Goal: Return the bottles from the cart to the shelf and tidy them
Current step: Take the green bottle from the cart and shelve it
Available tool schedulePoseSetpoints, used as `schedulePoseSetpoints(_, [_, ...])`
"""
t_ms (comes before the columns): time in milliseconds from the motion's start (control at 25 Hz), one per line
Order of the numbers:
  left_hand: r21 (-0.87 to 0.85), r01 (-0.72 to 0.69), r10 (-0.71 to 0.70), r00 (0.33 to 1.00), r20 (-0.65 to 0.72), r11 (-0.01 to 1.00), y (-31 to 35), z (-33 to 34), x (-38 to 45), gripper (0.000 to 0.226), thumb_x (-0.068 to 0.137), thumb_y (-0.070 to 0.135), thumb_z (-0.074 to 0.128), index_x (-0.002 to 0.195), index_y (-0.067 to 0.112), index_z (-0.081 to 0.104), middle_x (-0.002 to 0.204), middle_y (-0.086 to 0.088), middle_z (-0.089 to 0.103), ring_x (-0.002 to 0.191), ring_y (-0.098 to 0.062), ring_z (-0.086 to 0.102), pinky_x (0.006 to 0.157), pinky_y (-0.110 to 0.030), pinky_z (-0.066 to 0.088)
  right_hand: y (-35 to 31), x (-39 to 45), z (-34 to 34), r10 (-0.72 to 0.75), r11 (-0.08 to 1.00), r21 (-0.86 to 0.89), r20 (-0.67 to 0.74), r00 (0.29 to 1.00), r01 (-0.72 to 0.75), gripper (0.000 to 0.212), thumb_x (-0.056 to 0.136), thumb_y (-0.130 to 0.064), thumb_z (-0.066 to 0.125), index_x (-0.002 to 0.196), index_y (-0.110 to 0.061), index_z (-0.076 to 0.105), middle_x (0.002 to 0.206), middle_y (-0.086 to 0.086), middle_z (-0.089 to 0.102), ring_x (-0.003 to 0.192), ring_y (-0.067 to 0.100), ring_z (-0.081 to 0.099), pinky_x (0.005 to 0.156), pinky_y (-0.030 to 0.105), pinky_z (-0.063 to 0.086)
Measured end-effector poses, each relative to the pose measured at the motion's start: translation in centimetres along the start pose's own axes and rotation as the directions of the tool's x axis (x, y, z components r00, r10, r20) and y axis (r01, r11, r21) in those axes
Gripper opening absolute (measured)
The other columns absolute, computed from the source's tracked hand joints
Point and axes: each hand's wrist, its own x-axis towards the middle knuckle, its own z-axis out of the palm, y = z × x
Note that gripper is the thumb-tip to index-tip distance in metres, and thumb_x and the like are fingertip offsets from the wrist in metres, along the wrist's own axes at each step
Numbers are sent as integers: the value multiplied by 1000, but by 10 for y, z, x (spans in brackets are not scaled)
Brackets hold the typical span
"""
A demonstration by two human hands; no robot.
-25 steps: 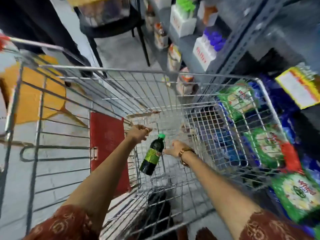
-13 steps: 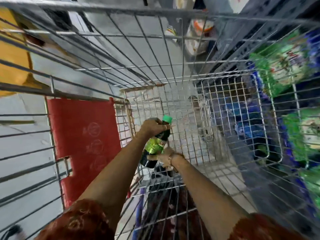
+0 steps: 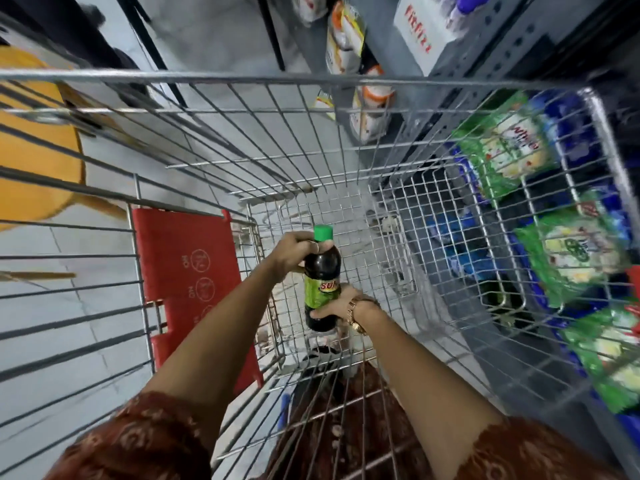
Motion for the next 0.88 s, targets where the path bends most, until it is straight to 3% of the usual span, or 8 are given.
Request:
schedulePoseSetpoints(120, [-40, -96, 98, 995, 33, 995, 31, 11, -30, 9, 83, 20, 62, 88, 13, 59, 95, -10, 59, 94, -25, 55, 80, -34, 49, -5, -33, -27, -100, 994, -37, -20, 995, 99, 65, 63, -27, 82, 121, -14, 56, 127, 9, 61, 114, 25, 56, 97, 38, 49])
schedulePoseSetpoints(200, [-40, -165, 167, 985, 51, 986, 55, 26, -53, 8, 84, 20, 62, 90, 15, 61, 91, -9, 60, 90, -23, 55, 78, -33, 48, -5, -63, -46, -183, 982, -54, -45, 982, 180, 64, 63, -27, 82, 121, -14, 57, 125, 8, 62, 109, 23, 58, 88, 32, 52])
schedulePoseSetpoints(280, [-33, -230, 232, 971, 53, 973, 79, 42, -79, 3, 84, 22, 61, 86, 20, 62, 86, -4, 62, 83, -19, 56, 72, -30, 47, 1, -97, -64, -264, 964, -21, -113, 958, 263, 62, 60, -26, 84, 116, -12, 61, 121, 10, 65, 109, 24, 60, 96, 36, 50])
schedulePoseSetpoints(400, [-4, -333, 331, 938, 98, 943, 120, 72, -128, 7, 86, 27, 58, 82, 22, 60, 91, -5, 61, 84, -18, 56, 81, -34, 47, 19, -162, -87, -371, 921, 11, -283, 885, 389, 56, 55, -29, 86, 106, -16, 66, 110, 4, 69, 103, 20, 63, 96, 33, 49])
schedulePoseSetpoints(480, [19, -411, 406, 906, 120, 911, 146, 95, -162, 9, 86, 29, 58, 80, 22, 61, 89, -3, 62, 79, -15, 57, 74, -29, 48, 32, -205, -98, -415, 877, 67, -394, 820, 476, 54, 55, -26, 86, 105, -15, 66, 105, 4, 70, 98, 18, 63, 93, 30, 49])
schedulePoseSetpoints(600, [14, -506, 497, 852, 163, 862, 183, 135, -218, 19, 86, 30, 56, 70, 19, 58, 64, 5, 61, 62, -13, 52, 53, -18, 45, 56, -271, -112, -474, 781, 89, -560, 680, 618, 47, 59, -21, 85, 102, -14, 66, 97, 3, 68, 90, 16, 63, 83, 27, 50])
schedulePoseSetpoints(760, [-1, -591, 571, 778, 264, 806, 224, 192, -286, 21, 85, 31, 55, 70, 17, 58, 49, 8, 65, 48, -8, 61, 46, -13, 46, 92, -344, -122, -445, 669, 13, -793, 416, 743, 42, 55, -32, 85, 91, -27, 64, 81, -10, 68, 72, 7, 62, 62, 17, 45])
schedulePoseSetpoints(880, [10, -673, 633, 701, 330, 740, 246, 232, -326, 15, 83, 31, 58, 76, 18, 61, 66, 3, 67, 61, -12, 62, 58, -21, 50, 114, -387, -131, -356, 629, -24, -898, 260, 777, 41, 43, -47, 80, 74, -40, 54, 74, -18, 64, 70, 3, 61, 62, 19, 45])
